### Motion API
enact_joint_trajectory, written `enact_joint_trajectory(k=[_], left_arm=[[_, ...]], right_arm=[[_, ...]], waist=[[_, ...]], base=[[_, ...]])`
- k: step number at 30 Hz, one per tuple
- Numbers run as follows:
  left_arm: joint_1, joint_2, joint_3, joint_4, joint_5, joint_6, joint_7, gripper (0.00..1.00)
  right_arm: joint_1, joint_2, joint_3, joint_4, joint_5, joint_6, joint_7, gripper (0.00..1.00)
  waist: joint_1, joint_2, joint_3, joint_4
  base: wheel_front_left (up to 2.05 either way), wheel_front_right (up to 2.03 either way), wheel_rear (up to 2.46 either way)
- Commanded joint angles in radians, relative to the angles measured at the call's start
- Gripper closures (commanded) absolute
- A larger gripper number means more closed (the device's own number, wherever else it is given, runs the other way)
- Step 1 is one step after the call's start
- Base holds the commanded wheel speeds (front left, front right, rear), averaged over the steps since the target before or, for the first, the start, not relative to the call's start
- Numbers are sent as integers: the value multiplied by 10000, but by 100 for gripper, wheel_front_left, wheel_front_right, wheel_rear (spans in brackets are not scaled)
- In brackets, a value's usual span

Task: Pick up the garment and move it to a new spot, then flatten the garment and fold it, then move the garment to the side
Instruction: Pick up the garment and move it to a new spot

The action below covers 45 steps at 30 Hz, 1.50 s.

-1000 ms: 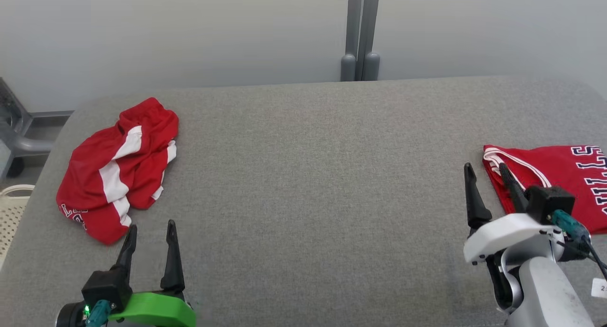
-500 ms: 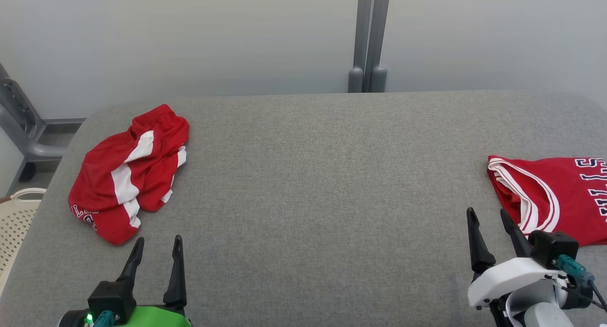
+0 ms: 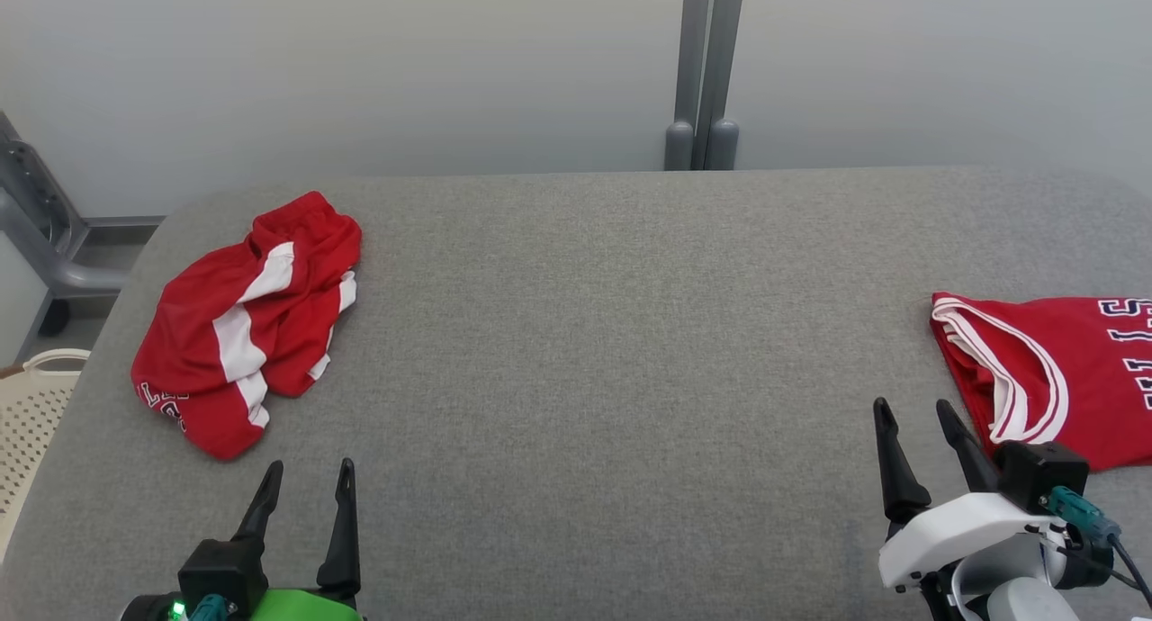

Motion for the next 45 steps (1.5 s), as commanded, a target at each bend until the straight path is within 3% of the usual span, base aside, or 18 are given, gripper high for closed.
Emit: enact_joint_trajectory(k=[1,8,27,36,45], left_arm=[[-141,54,-41,4,61,-41,51,0],[-227,85,-106,73,41,31,130,0],[216,573,-11,-342,-109,222,502,0],[236,656,10,-523,-270,271,704,0],[-1554,474,-407,402,-827,-426,2218,0]], right_arm=[[190,-31,27,-71,47,-11,17,0],[266,-33,197,-129,83,-11,46,0],[177,-30,934,131,517,-11,-220,0],[-2,-37,1161,282,634,-11,-392,0],[-179,-38,1082,-443,170,-9,30,0]], waist=[[1,0,43,103],[1,0,67,757],[1,0,-78,3857],[1,0,18,4203],[1,0,710,3990]], base=[[0,0,0],[0,0,0],[0,0,0],[0,0,0],[0,0,0]])
